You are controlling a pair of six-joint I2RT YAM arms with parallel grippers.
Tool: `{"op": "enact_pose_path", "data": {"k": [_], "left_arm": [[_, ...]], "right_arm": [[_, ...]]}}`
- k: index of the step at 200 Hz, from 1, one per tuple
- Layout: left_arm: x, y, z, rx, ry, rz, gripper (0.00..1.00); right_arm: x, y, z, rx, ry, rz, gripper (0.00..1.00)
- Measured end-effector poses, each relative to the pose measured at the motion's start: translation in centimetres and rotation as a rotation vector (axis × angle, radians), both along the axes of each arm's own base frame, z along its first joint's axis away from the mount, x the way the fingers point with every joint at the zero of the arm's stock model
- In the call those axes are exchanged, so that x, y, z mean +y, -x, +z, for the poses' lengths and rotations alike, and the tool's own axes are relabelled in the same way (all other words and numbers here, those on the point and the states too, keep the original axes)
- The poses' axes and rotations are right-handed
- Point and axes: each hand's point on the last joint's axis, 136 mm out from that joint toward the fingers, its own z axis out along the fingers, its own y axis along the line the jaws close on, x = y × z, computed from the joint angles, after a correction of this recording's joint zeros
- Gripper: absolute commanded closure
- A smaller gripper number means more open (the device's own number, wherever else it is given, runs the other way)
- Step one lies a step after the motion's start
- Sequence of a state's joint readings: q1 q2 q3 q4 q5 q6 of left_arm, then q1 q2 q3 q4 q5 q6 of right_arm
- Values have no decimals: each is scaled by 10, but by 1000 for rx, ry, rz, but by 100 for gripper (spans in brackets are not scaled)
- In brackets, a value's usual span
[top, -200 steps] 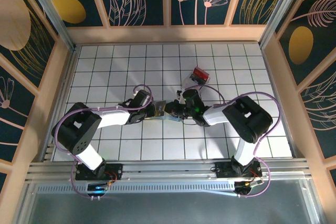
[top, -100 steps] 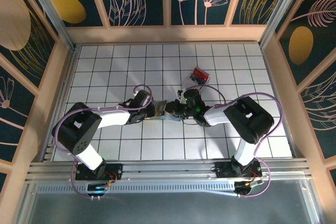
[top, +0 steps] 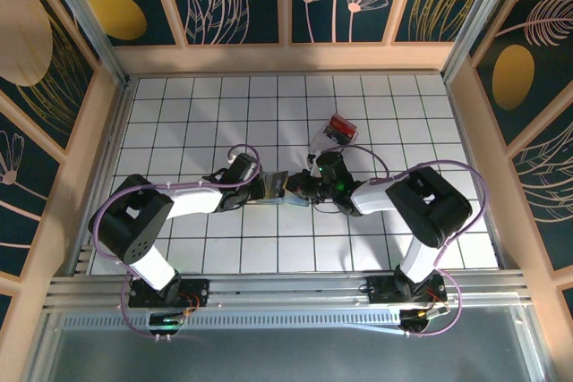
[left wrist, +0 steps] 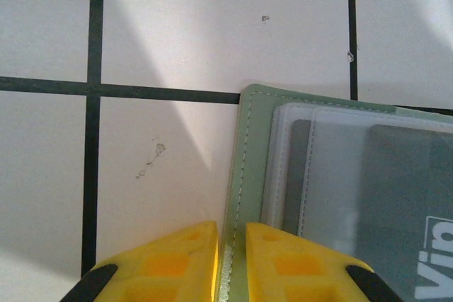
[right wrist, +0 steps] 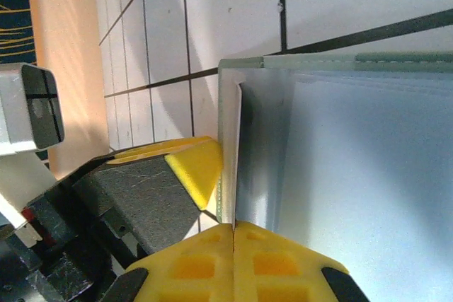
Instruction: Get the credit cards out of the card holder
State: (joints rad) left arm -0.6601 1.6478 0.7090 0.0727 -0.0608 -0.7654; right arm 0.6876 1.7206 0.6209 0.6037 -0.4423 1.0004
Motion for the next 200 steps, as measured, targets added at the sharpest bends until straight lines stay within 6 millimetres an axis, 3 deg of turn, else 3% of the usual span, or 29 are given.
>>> {"op": "enact_pose_path", "data": {"k": [56,80,135,200], "left_arm": [[3,2,2,14,-25,4,81],[4,3,11,-1,-47,-7,79],[-36,-14,54,-110,-30,-85,79],[-39,-12,9,-27,-93,-105,82]], "right_arm": [[-8,4,-8,29,48,-1,100],[-10,4,-8,33,70,-2,100],[-11,2,-8,30,93,1,99],[-11,1,-4,20,88,-5,87]]}}
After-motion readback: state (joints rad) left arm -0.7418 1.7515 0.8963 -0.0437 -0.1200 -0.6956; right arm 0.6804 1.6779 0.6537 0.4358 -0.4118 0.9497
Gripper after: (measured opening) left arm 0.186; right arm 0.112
